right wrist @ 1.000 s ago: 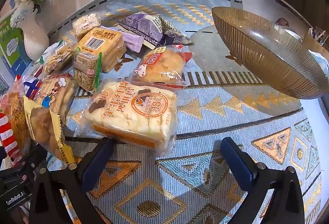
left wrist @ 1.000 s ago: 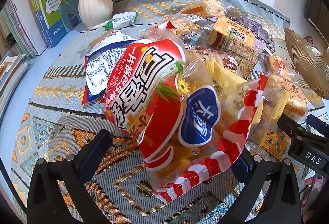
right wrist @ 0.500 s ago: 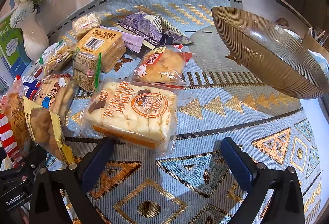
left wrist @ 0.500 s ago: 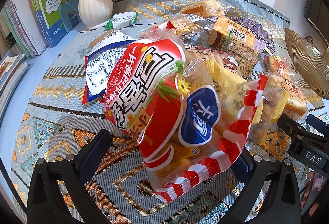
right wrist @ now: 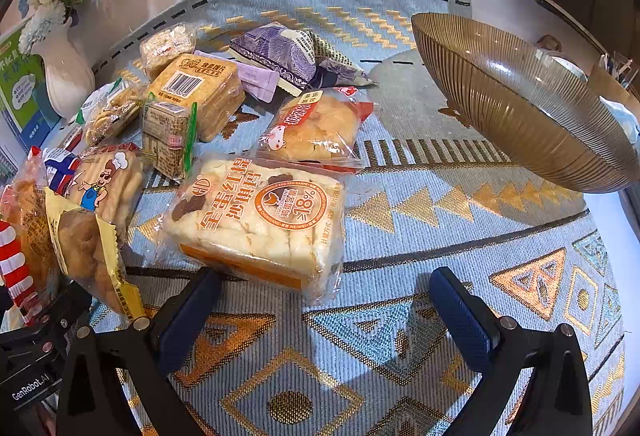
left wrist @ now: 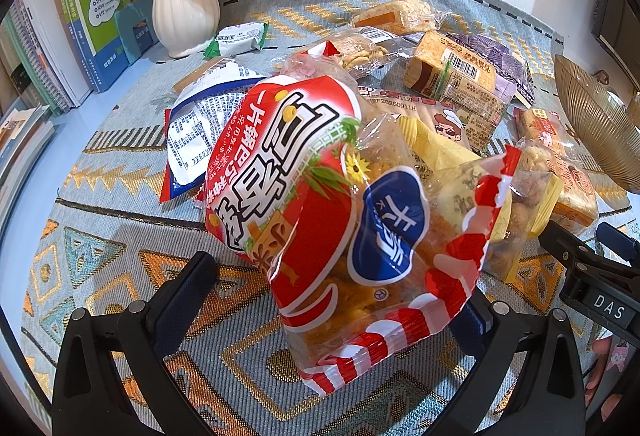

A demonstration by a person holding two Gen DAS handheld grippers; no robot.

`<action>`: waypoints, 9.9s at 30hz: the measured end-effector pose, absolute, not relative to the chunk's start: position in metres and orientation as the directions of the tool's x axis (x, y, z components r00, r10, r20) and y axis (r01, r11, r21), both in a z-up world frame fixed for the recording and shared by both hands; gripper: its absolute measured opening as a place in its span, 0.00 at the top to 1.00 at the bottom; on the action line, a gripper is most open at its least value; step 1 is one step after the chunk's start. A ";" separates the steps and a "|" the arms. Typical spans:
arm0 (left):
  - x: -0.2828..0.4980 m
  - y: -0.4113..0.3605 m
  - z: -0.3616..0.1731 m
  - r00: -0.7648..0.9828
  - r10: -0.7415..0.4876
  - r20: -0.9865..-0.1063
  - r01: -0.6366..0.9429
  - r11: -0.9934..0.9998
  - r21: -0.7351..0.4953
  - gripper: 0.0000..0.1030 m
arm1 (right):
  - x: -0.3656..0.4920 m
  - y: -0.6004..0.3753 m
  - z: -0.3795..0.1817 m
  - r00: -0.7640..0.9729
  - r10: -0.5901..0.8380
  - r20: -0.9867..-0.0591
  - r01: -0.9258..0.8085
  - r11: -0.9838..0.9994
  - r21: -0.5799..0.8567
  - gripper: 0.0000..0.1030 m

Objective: Organize snacks

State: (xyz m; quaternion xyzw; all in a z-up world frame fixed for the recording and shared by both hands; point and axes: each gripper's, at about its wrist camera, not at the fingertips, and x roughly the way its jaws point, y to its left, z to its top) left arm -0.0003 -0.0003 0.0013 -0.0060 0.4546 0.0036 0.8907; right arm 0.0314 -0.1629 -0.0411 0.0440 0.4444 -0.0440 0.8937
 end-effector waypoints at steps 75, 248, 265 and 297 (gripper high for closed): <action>0.000 0.000 0.001 0.587 0.001 -0.810 -0.012 1.000 -0.008 0.00 | 0.032 -0.163 -0.041 0.601 -0.039 -0.798 0.118 0.992 0.040 0.00; 0.055 0.081 0.044 0.526 0.062 -0.848 -0.164 0.986 -0.029 0.18 | 0.071 -0.128 0.028 0.534 0.239 -0.811 -0.172 0.970 0.173 0.00; 0.058 0.099 0.013 0.498 0.038 -0.867 -0.194 0.979 -0.068 0.13 | 0.076 -0.136 0.002 0.540 0.140 -0.830 -0.103 0.990 0.099 0.00; 0.066 0.106 0.012 0.534 -0.028 -0.845 -0.187 0.971 -0.150 0.08 | 0.054 -0.200 -0.016 0.641 0.253 -0.724 -0.012 0.947 0.320 0.00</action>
